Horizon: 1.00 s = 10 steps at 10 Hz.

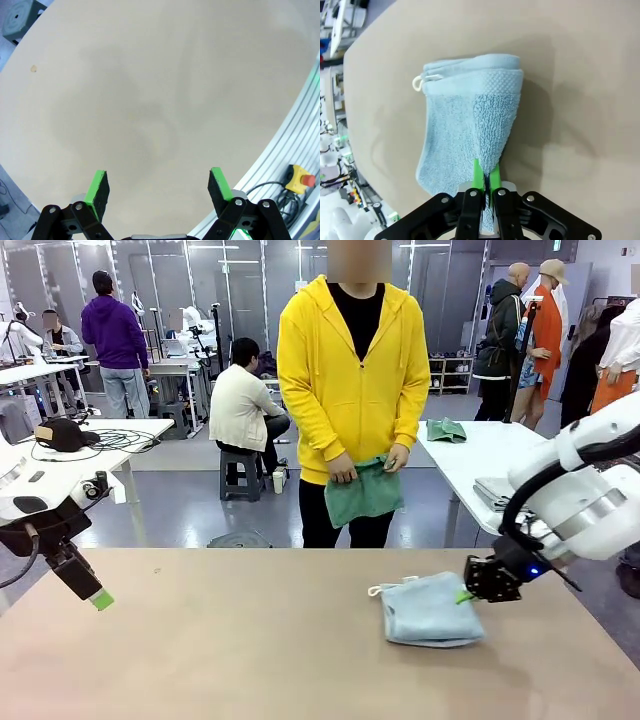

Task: Fold the towels and place them in the basket.
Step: Place the folded Towel with hook on the right side of the table.

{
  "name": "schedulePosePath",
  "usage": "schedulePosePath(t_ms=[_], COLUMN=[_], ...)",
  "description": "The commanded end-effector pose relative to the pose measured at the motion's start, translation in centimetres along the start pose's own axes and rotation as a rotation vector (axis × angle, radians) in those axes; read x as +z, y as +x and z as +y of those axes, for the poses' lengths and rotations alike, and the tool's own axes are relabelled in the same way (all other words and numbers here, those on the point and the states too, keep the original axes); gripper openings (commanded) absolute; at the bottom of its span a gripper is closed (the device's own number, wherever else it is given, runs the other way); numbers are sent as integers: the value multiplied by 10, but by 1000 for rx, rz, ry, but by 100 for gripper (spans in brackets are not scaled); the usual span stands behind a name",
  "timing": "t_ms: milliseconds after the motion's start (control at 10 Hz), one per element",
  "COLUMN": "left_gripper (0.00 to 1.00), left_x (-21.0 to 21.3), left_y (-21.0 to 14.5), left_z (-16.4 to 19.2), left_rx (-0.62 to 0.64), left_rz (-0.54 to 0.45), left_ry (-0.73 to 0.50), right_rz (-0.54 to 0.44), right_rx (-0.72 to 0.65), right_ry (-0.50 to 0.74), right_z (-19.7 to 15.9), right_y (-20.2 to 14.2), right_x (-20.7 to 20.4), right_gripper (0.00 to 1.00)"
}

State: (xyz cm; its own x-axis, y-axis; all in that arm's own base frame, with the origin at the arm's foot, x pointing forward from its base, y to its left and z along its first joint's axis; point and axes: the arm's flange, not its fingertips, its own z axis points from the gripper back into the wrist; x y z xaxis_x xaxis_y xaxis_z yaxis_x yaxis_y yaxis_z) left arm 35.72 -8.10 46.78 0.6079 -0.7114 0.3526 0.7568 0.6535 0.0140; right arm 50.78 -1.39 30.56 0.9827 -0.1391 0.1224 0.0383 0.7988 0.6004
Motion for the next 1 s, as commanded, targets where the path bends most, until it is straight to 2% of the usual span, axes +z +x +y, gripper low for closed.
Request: schedulePosePath(t_ms=[0,200,400,900], left_gripper=[100,100,100,100], left_x=[0,0,0,0], left_y=[1,1,1,1], left_z=[0,0,0,0], left_rx=[8,8,8,8], left_rz=[7,7,7,7], left_ry=[14,14,14,14], right_rz=[-5,-3,-13,-25], right_rx=[22,27,-1,-39], right_ry=[-57,-138,-159,-239], right_z=[-24,-52,-72,-88], right_y=[2,6,8,13], right_x=[10,32,53,71], right_gripper=[5,5,5,5])
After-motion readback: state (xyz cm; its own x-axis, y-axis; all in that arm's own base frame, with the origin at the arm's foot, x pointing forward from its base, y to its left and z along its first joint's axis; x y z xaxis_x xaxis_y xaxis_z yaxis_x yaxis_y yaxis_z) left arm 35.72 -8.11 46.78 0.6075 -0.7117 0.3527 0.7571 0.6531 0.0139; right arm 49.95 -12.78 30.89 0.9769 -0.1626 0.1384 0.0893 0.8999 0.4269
